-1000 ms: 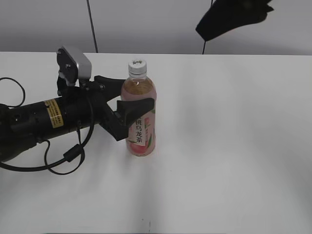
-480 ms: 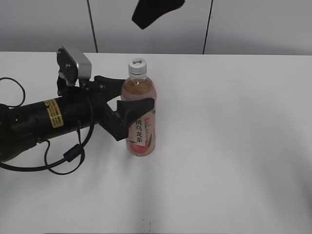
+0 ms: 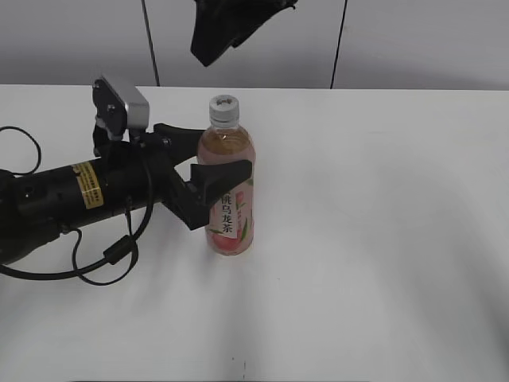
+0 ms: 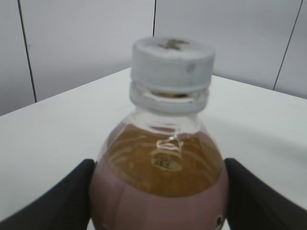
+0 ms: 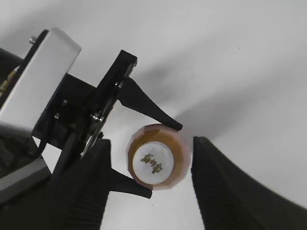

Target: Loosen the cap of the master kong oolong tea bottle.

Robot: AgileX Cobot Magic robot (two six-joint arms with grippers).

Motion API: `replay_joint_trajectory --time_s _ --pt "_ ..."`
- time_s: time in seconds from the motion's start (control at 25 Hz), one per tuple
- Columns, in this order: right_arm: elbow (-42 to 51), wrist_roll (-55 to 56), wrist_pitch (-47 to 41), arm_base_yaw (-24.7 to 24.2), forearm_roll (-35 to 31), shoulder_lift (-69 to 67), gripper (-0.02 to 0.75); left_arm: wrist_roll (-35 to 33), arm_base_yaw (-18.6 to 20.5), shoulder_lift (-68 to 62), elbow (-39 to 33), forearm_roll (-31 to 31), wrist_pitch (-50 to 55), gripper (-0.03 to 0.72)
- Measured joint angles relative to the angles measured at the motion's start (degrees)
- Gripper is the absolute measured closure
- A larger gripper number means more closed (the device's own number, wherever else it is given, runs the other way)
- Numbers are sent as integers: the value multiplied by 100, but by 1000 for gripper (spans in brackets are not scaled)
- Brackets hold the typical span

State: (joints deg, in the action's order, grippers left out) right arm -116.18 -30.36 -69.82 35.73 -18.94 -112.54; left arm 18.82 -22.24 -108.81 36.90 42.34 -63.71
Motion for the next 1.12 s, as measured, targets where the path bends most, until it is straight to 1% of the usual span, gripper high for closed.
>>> replay_joint_trajectory --time_s 0.2,0.36,0.6,0.8,1.12 --pt "0 709 0 13 -13 0 332 0 0 0 0 0 0 213" --pt "136 897 -2 157 26 0 333 0 0 0 0 0 0 213" --pt "222 1631 -7 503 641 0 332 0 0 0 0 0 0 213" --pt "222 2331 -7 518 767 0 332 0 0 0 0 0 0 213" --pt "222 3036 -9 518 779 0 332 0 0 0 0 0 0 213"
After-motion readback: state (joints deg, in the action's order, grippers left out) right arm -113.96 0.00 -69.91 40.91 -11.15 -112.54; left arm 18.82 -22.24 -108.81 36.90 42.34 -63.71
